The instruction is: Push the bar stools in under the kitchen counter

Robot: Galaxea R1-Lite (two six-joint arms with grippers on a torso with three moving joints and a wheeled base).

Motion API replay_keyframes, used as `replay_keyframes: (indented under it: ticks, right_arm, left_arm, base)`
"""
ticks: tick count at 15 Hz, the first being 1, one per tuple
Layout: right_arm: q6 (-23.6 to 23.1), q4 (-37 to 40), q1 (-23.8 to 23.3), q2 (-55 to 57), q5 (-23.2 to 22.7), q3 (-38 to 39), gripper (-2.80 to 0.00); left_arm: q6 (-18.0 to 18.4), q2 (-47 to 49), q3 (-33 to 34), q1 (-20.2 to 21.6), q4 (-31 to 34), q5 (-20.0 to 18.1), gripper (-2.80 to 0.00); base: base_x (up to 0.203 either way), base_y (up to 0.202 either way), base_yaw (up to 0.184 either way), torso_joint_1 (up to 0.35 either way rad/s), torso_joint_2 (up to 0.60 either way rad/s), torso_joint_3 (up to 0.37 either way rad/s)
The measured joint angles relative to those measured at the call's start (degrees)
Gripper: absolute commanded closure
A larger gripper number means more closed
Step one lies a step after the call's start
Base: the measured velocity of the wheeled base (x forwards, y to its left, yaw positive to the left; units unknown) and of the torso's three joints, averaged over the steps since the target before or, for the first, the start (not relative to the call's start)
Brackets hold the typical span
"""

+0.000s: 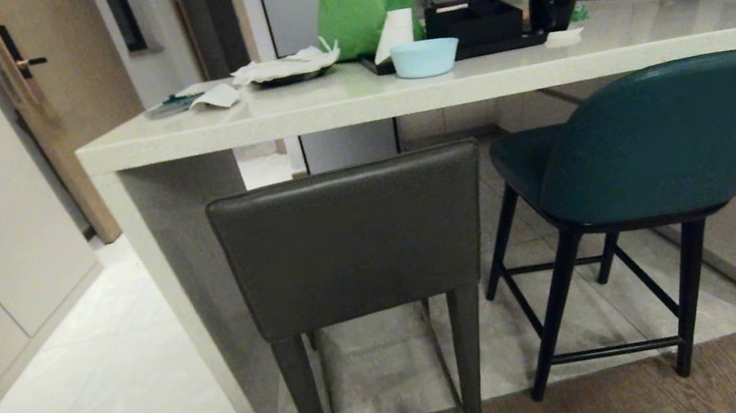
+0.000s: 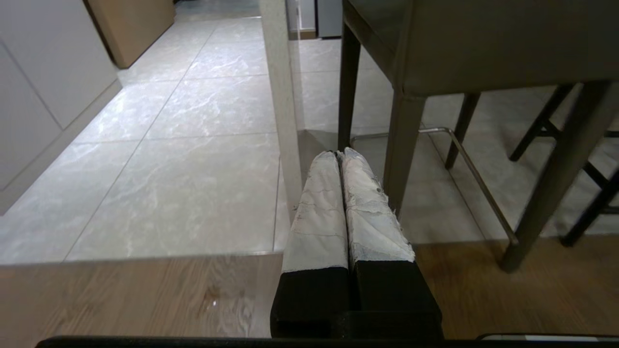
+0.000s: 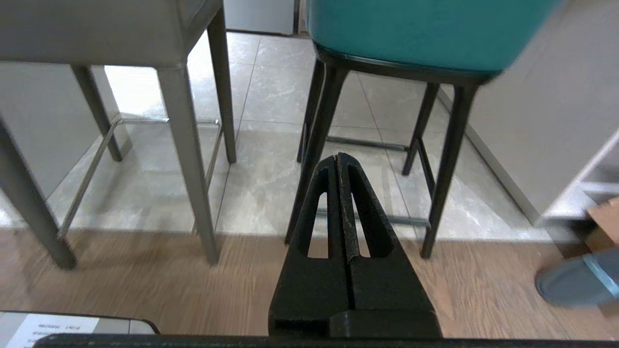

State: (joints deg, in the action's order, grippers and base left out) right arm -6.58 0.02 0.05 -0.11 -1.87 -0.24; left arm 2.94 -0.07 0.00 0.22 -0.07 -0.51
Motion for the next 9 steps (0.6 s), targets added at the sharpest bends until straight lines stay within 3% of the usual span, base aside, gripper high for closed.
replay_keyframes:
  ticks: [3, 7, 9]
  right_arm:
    - [0.13, 0.02, 0.0, 0.0, 0.03, 0.0, 0.0]
    - [0.52, 0.02, 0.0, 0.0, 0.06, 0.0, 0.0]
    - [0.76, 0.02, 0.0, 0.0, 0.09, -0.02, 0.0]
  left_arm:
    - [-1.67, 0.0, 0.0, -0.06, -0.09, 0.16, 0.0]
    - [-1.21, 0.0, 0.0, -0.01, -0.11, 0.0, 0.0]
    - [-1.18, 0.0, 0.0, 0.02, -0.11, 0.0, 0.0]
  base:
    - [-0.2, 0.0, -0.002, 0.001, 0.0, 0.001]
    - [-0.196, 0.0, -0.001, 0.004, 0.0, 0.002]
    - [-0.063, 0.0, -0.003, -0.002, 0.0, 0.002]
